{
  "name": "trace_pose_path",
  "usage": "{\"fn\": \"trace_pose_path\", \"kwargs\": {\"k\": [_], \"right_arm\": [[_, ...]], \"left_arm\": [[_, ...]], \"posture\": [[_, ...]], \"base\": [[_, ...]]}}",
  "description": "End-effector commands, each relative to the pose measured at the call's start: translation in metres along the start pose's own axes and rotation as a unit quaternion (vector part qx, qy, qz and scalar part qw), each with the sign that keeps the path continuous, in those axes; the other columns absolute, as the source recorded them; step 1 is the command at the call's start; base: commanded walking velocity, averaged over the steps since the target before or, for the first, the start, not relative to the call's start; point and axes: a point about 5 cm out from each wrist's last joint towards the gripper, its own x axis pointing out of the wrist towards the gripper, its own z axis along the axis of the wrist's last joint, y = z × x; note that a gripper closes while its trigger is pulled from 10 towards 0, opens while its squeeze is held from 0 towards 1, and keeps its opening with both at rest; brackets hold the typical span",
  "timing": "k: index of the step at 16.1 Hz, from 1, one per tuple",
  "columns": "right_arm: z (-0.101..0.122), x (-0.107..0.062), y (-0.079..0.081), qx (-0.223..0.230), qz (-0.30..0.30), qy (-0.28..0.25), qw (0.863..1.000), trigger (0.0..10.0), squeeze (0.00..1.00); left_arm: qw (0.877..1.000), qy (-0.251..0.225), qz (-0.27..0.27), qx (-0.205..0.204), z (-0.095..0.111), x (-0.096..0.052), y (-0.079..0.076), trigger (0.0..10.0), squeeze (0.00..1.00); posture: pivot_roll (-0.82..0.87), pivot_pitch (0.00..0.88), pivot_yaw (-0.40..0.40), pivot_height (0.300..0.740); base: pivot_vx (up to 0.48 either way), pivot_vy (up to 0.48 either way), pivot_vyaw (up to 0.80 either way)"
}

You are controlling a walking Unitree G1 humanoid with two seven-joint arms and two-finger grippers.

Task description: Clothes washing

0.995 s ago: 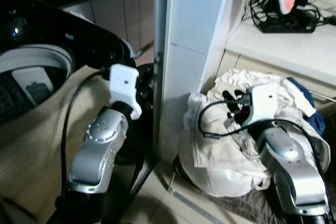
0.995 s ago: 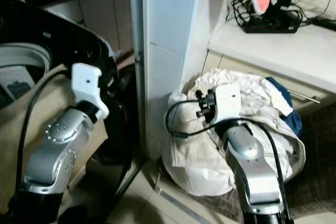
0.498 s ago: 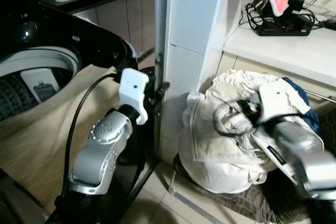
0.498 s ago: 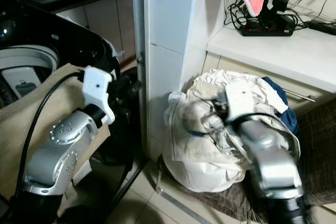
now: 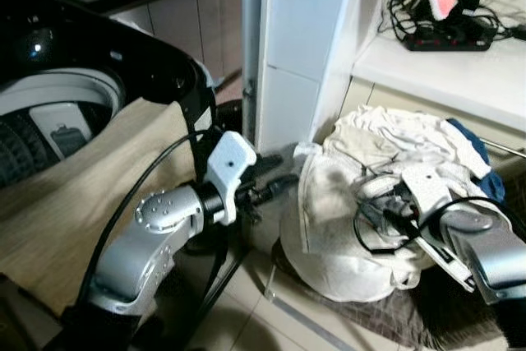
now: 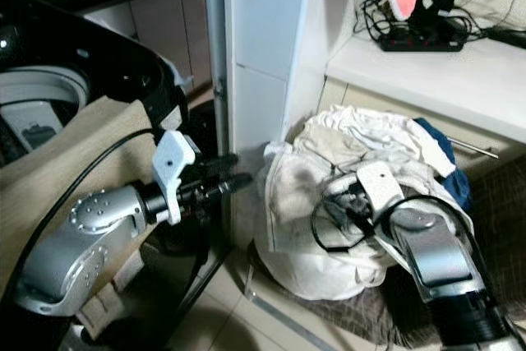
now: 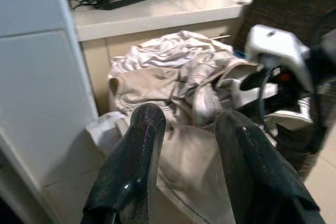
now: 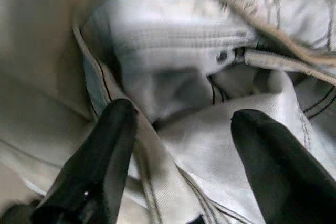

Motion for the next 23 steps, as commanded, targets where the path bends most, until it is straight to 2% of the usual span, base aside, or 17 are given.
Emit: {"fn": "trace_pose_path", "kwargs": {"k": [1, 2, 3, 7, 11, 14, 20, 22, 23], "right_arm": [[-0.007, 0.003, -0.006, -0.019, -0.010, 0.019, 1.000, 10.0, 0.00], [-0.008, 0.003, -0.006, -0.016, -0.003, 0.019, 1.000, 6.5, 0.00], [-0.007, 0.003, -0.007, -0.022, 0.000, 0.017, 1.000, 0.0, 0.00], [0.006, -0.005, 0.001, -0.026, 0.086, -0.041, 0.995, 0.0, 0.00], [-0.004, -0.009, 0.003, -0.043, 0.129, -0.025, 0.990, 0.0, 0.00], [0.000, -0.014, -0.002, -0.032, 0.132, -0.039, 0.990, 0.0, 0.00], [-0.010, -0.017, 0.001, -0.039, 0.163, -0.014, 0.986, 0.0, 0.00], [-0.008, -0.017, -0.004, -0.034, 0.158, -0.018, 0.987, 0.0, 0.00], [-0.003, -0.019, -0.007, -0.017, 0.153, -0.033, 0.988, 0.0, 0.00]], "left_arm": [[1.000, 0.003, -0.010, 0.001, 0.000, 0.000, -0.003, 10.0, 0.00], [1.000, 0.003, -0.011, 0.002, 0.001, 0.000, -0.003, 10.0, 0.00], [1.000, 0.003, -0.012, 0.002, 0.001, 0.000, -0.003, 10.0, 0.00], [1.000, 0.003, -0.018, 0.001, 0.003, -0.002, -0.003, 10.0, 0.00], [1.000, 0.007, -0.025, 0.000, 0.003, -0.003, -0.003, 10.0, 0.00], [0.999, 0.011, -0.031, -0.001, 0.002, -0.004, -0.004, 10.0, 0.00], [0.999, 0.022, -0.044, -0.004, 0.000, -0.005, -0.006, 10.0, 0.00], [0.999, 0.022, -0.043, -0.003, 0.001, -0.003, -0.004, 10.0, 0.00], [0.999, 0.019, -0.041, -0.003, 0.002, -0.003, -0.003, 10.0, 0.00]], "posture": [[-0.11, 0.000, -0.024, 0.740], [-0.11, 0.000, -0.024, 0.740], [-0.11, 0.000, -0.024, 0.740], [-0.11, 0.000, -0.024, 0.740], [-0.11, 0.000, -0.025, 0.740], [-0.11, 0.000, -0.022, 0.740], [-0.11, 0.000, -0.022, 0.740], [-0.11, 0.000, -0.021, 0.740], [-0.11, 0.000, -0.021, 0.740]], "base": [[0.000, 0.000, 0.00], [0.000, 0.000, 0.00], [0.000, 0.000, 0.00], [0.000, 0.000, 0.00], [0.000, 0.000, 0.00], [0.000, 0.000, 0.00], [0.000, 0.000, 0.00], [0.000, 0.000, 0.00], [0.000, 0.000, 0.00]]}}
